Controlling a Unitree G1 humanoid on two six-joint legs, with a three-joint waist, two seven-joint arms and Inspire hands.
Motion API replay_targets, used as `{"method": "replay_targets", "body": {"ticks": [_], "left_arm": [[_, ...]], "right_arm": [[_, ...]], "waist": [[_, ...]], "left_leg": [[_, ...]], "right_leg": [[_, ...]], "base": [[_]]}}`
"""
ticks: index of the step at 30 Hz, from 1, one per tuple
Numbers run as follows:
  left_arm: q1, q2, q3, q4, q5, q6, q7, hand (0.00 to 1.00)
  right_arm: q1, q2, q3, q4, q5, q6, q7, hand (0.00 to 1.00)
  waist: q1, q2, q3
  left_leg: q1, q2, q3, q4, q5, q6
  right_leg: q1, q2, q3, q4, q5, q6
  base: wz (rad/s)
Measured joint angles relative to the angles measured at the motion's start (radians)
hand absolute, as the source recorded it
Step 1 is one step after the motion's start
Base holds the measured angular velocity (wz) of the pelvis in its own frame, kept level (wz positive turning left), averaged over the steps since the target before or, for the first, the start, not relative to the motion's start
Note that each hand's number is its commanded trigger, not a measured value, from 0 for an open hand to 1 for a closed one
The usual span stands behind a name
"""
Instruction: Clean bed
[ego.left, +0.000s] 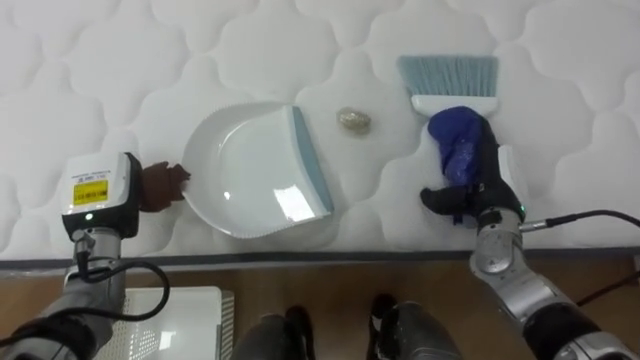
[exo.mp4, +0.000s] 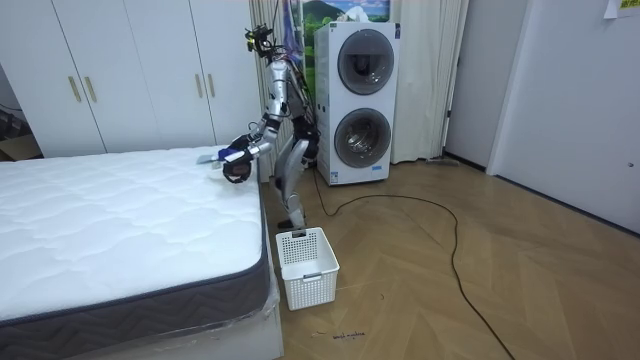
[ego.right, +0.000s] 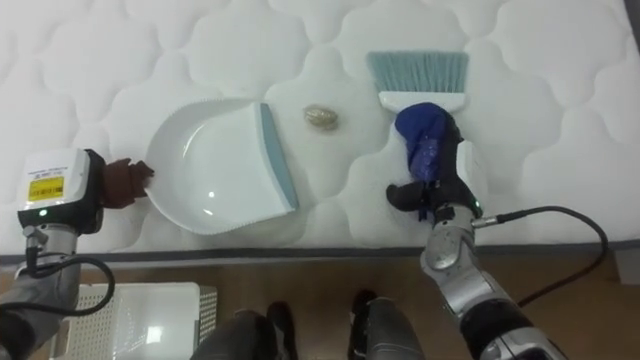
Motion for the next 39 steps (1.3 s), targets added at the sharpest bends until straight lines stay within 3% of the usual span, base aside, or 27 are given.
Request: {"method": "replay_targets", "body": {"ticks": [18, 19, 20, 21, 28, 35, 39], "left_arm": [[-0.004, -0.016, 0.000, -0.007, 0.000, -0.007, -0.007, 1.00], [-0.004, -0.016, 0.000, -0.008, 0.000, -0.006, -0.007, 1.00], [-0.004, -0.016, 0.000, -0.010, 0.000, -0.003, -0.009, 1.00], [-0.004, -0.016, 0.000, -0.011, 0.000, 0.001, -0.017, 1.00], [-0.003, -0.016, 0.000, -0.017, 0.002, 0.013, -0.039, 1.00], [-0.004, -0.018, 0.000, -0.041, 0.002, 0.034, -0.043, 1.00], [-0.004, -0.018, 0.000, -0.042, 0.002, 0.044, -0.043, 1.00]], "right_arm": [[-0.023, -0.011, -0.011, 0.049, 0.015, -0.002, 0.010, 0.00], [-0.024, -0.012, -0.011, 0.049, 0.014, -0.001, 0.010, 0.13], [-0.026, -0.013, -0.011, 0.050, 0.014, 0.000, 0.011, 0.69], [-0.027, -0.013, -0.011, 0.050, 0.014, 0.001, 0.012, 1.00], [-0.048, -0.043, -0.069, 0.090, -0.028, 0.003, 0.017, 1.00], [-0.087, -0.068, -0.079, 0.135, -0.095, 0.064, -0.002, 1.00], [-0.089, -0.072, -0.077, 0.163, -0.108, 0.078, -0.003, 1.00]], "waist": [[0.003, 0.005, 0.0024], [0.003, 0.005, 0.0024], [0.002, 0.005, 0.0024], [0.002, 0.005, 0.0024], [0.001, 0.005, 0.0022], [0.006, 0.005, 0.0020], [0.010, 0.005, 0.0020]], "left_leg": [[-0.025, -0.001, 0.001, 0.019, -0.003, 0.006], [-0.028, -0.002, 0.001, 0.019, -0.004, 0.006], [-0.031, -0.002, 0.001, 0.019, -0.004, 0.006], [-0.032, -0.002, 0.002, 0.020, -0.003, 0.006], [-0.031, -0.003, 0.002, 0.022, -0.003, 0.006], [-0.031, -0.003, 0.002, 0.023, -0.003, 0.005], [-0.031, -0.003, 0.002, 0.016, -0.004, 0.004]], "right_leg": [[-0.017, -0.017, -0.014, 0.020, -0.007, 0.002], [-0.020, -0.017, -0.014, 0.022, -0.007, 0.002], [-0.023, -0.018, -0.014, 0.024, -0.007, 0.002], [-0.025, -0.019, -0.013, 0.027, -0.008, 0.002], [-0.025, -0.021, -0.016, 0.034, -0.012, 0.000], [-0.026, -0.017, -0.018, 0.036, -0.020, -0.002], [-0.027, -0.015, -0.018, 0.032, -0.022, -0.001]], "base": [[0.03], [0.05], [0.00], [0.00], [0.00], [0.00], [0.00]]}}
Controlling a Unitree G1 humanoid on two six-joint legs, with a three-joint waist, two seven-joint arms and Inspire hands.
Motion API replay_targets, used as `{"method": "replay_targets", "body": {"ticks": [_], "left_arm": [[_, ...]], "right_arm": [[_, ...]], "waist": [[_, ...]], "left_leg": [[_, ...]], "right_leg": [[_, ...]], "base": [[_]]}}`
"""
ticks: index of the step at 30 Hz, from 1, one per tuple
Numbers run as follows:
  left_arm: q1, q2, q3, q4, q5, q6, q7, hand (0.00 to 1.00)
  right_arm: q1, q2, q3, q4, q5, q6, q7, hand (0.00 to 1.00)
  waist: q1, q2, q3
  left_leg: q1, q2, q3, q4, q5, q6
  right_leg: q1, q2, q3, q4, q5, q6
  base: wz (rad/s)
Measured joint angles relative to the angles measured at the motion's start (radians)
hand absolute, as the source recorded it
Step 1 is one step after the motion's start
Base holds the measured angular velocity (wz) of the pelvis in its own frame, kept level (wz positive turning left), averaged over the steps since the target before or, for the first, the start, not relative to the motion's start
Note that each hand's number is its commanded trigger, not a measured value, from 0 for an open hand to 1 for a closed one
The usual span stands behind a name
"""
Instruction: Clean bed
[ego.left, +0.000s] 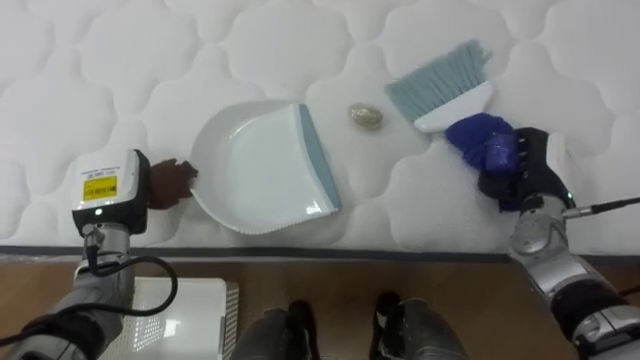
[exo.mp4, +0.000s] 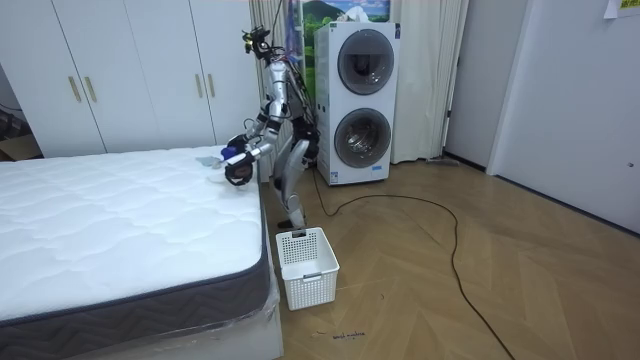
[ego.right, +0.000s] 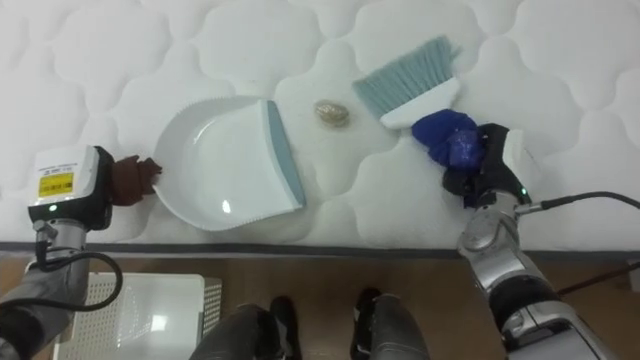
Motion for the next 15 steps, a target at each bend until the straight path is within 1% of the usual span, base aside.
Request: {"method": "replay_targets", "body": {"ticks": [7, 15], "left_arm": [[0.000, 0.000, -0.001, 0.000, 0.000, 0.008, 0.000, 1.00], [0.000, -0.001, 0.000, 0.000, -0.001, 0.009, 0.000, 1.00]], "right_arm": [[0.003, 0.000, 0.000, 0.009, 0.018, 0.011, -0.010, 1.00], [0.008, -0.002, 0.000, 0.015, 0.026, 0.011, 0.006, 1.00]], "waist": [[0.001, 0.000, 0.0000], [-0.002, -0.001, -0.0004]], "left_leg": [[0.000, -0.001, -0.001, -0.001, 0.000, 0.000], [0.000, 0.000, -0.001, 0.005, 0.000, 0.000]], "right_leg": [[0.000, -0.001, -0.002, 0.005, 0.000, 0.000], [0.002, 0.000, 0.000, 0.003, 0.000, 0.000]], "base": [[0.00], [0.00]]}}
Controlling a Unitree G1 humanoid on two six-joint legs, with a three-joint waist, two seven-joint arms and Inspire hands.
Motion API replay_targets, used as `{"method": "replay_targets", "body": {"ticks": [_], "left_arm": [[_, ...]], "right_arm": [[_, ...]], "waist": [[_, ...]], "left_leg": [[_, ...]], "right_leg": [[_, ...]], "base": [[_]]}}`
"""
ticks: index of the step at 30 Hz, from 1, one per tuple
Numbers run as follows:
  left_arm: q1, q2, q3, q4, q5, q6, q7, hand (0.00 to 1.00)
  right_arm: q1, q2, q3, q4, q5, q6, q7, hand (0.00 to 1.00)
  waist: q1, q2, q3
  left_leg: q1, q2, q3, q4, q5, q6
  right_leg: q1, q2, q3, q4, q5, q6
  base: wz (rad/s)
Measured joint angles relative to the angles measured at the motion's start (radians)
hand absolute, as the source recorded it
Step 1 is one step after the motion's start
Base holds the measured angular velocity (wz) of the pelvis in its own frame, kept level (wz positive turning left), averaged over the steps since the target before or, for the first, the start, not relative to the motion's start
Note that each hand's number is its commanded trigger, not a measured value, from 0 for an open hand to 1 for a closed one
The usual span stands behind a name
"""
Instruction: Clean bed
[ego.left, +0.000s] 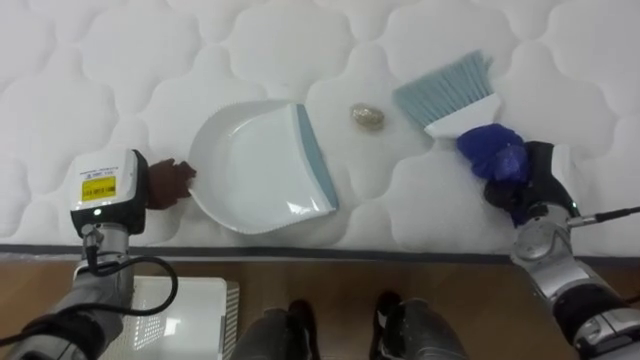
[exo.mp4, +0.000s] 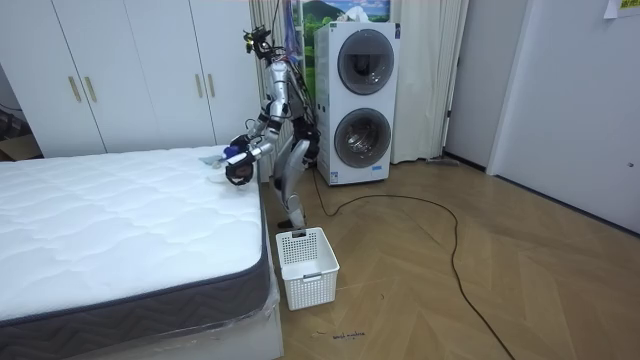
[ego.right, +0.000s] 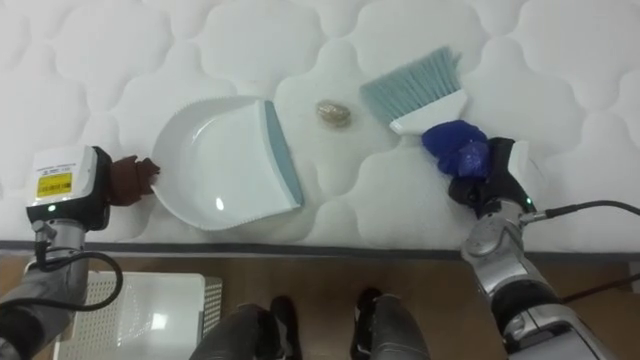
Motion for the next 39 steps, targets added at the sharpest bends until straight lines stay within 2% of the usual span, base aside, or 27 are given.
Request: {"method": "replay_targets", "body": {"ticks": [10, 13, 17, 22, 25, 28, 32, 35, 39], "left_arm": [[0.000, -0.003, 0.000, 0.000, 0.002, 0.000, -0.002, 1.00], [-0.005, -0.004, -0.001, 0.000, 0.001, 0.000, -0.003, 1.00], [-0.032, -0.004, -0.008, 0.001, 0.001, 0.010, -0.005, 1.00], [-0.051, -0.004, -0.011, 0.000, 0.055, 0.036, -0.006, 1.00], [-0.073, 0.000, -0.011, 0.000, 0.079, 0.040, -0.005, 1.00], [-0.095, 0.005, -0.017, -0.001, 0.099, 0.058, -0.002, 1.00], [-0.103, 0.020, -0.018, -0.016, 0.145, 0.073, -0.002, 1.00], [-0.106, 0.039, -0.019, -0.034, 0.163, 0.087, 0.000, 1.00], [-0.103, 0.042, -0.023, -0.033, 0.167, 0.100, 0.000, 1.00]], "right_arm": [[-0.011, -0.001, 0.000, 0.028, -0.049, 0.002, 0.003, 1.00], [-0.016, -0.002, 0.004, 0.033, -0.110, 0.018, 0.000, 1.00], [-0.029, -0.011, 0.041, 0.032, -0.162, 0.040, -0.018, 1.00], [-0.058, -0.031, 0.041, 0.037, -0.246, 0.072, -0.018, 1.00], [-0.072, -0.048, 0.049, 0.038, -0.283, 0.085, -0.019, 1.00], [-0.101, -0.059, 0.074, 0.045, -0.330, 0.114, -0.021, 1.00], [-0.144, -0.093, 0.090, 0.055, -0.486, 0.158, -0.010, 1.00], [-0.177, -0.116, 0.130, 0.054, -0.563, 0.178, 0.006, 1.00], [-0.189, -0.119, 0.157, 0.054, -0.629, 0.209, 0.034, 1.00]], "waist": [[0.000, -0.003, -0.0001], [-0.005, -0.006, 0.0014], [-0.005, -0.024, 0.0123], [0.008, -0.031, 0.0116], [0.018, -0.040, 0.0128], [0.018, -0.054, 0.0189], [0.023, -0.068, 0.0190], [0.025, -0.090, 0.0242], [0.032, -0.115, 0.0226]], "left_leg": [[0.015, -0.001, 0.000, -0.001, 0.000, 0.000], [0.021, -0.004, 0.001, -0.002, 0.000, 0.000], [0.014, -0.009, 0.001, 0.003, 0.000, 0.001], [-0.030, -0.004, 0.001, 0.032, -0.002, 0.005], [-0.049, -0.002, -0.001, 0.045, -0.003, 0.006], [-0.059, -0.001, 0.000, 0.048, -0.003, 0.006], [-0.064, 0.001, 0.000, 0.051, -0.003, 0.006], [-0.066, 0.004, 0.001, 0.051, -0.003, 0.006], [-0.061, 0.015, 0.001, 0.050, -0.002, 0.005]], "right_leg": [[0.015, -0.001, 0.000, 0.000, -0.001, 0.002], [0.022, -0.006, -0.001, 0.003, -0.003, 0.002], [0.012, -0.014, 0.001, 0.017, -0.007, 0.003], [-0.026, -0.014, 0.000, 0.035, -0.007, 0.003], [-0.044, -0.015, 0.000, 0.045, -0.006, 0.002], [-0.055, -0.015, 0.000, 0.051, -0.005, -0.001], [-0.060, -0.017, 0.000, 0.053, -0.002, -0.004], [-0.063, -0.017, 0.000, 0.052, 0.001, -0.007], [-0.051, 0.002, -0.001, 0.036, 0.003, -0.006]], "base": [[0.00], [0.01], [0.04], [0.00], [0.00], [0.02], [-0.01], [-0.04], [-0.03]]}}
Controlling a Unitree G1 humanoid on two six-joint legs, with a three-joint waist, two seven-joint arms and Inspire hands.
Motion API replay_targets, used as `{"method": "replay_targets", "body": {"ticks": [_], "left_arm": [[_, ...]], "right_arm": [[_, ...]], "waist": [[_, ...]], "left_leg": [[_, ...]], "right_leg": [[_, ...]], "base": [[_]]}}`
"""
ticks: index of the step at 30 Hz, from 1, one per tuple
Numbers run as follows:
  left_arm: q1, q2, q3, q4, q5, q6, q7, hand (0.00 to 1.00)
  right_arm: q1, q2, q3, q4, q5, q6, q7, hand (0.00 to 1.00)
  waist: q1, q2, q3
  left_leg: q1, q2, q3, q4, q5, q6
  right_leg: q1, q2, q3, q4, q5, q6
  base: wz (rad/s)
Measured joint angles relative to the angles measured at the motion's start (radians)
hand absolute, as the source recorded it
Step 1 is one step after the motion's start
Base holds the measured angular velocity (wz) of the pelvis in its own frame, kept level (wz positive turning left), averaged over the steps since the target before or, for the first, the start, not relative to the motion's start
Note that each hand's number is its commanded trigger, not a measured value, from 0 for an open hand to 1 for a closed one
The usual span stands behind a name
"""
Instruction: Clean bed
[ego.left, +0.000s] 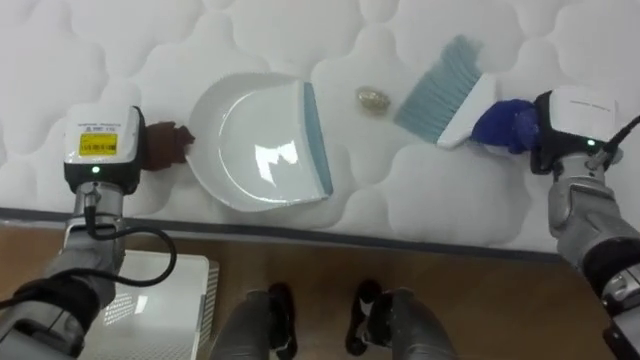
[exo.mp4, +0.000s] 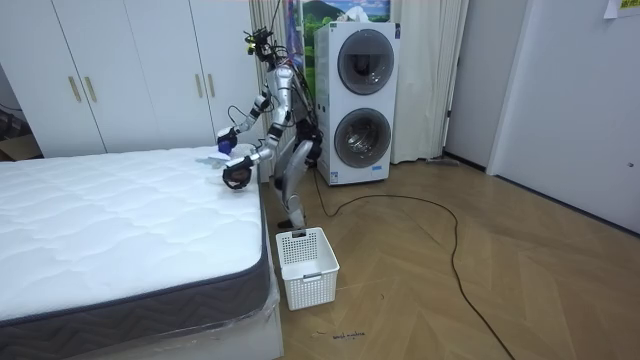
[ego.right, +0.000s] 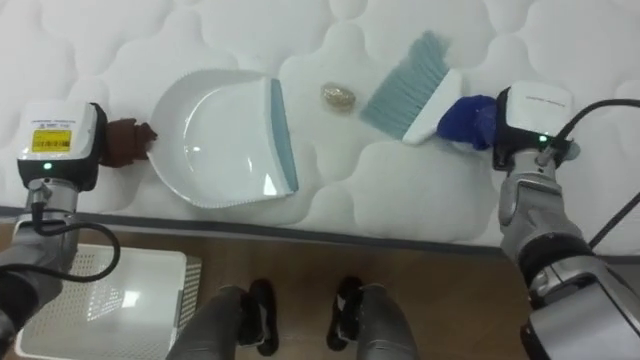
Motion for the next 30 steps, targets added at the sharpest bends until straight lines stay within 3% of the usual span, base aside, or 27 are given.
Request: {"method": "replay_targets", "body": {"ticks": [5, 11, 26, 30], "left_arm": [[-0.007, 0.001, 0.001, 0.000, 0.011, 0.007, -0.004, 1.00], [-0.020, 0.025, 0.001, -0.017, 0.051, 0.015, -0.032, 1.00], [-0.020, 0.026, 0.009, -0.038, 0.070, 0.035, -0.073, 1.00], [-0.020, 0.026, 0.009, -0.038, 0.070, 0.035, -0.073, 1.00]], "right_arm": [[-0.019, -0.005, 0.000, -0.018, -0.128, 0.045, 0.047, 1.00], [-0.029, -0.012, 0.000, -0.026, -0.226, 0.054, 0.065, 1.00], [-0.033, -0.030, 0.000, -0.109, -0.505, 0.095, 0.104, 1.00], [-0.028, -0.030, 0.002, -0.109, -0.511, 0.095, 0.104, 1.00]], "waist": [[0.010, -0.013, 0.0009], [0.013, -0.031, 0.0007], [0.012, -0.033, 0.0019], [0.013, -0.033, 0.0019]], "left_leg": [[-0.001, 0.004, 0.000, -0.005, 0.000, 0.000], [0.000, 0.005, 0.000, -0.015, 0.001, -0.002], [0.012, 0.010, -0.001, -0.021, 0.001, -0.003], [0.014, 0.013, -0.002, -0.019, 0.002, -0.003]], "right_leg": [[0.003, 0.006, -0.002, -0.016, 0.005, 0.001], [0.002, 0.006, -0.003, -0.024, 0.006, 0.000], [0.020, 0.006, -0.013, -0.039, 0.012, -0.004], [0.026, 0.010, -0.016, -0.043, 0.013, -0.003]], "base": [[-0.03], [0.00], [-0.01], [0.00]]}}
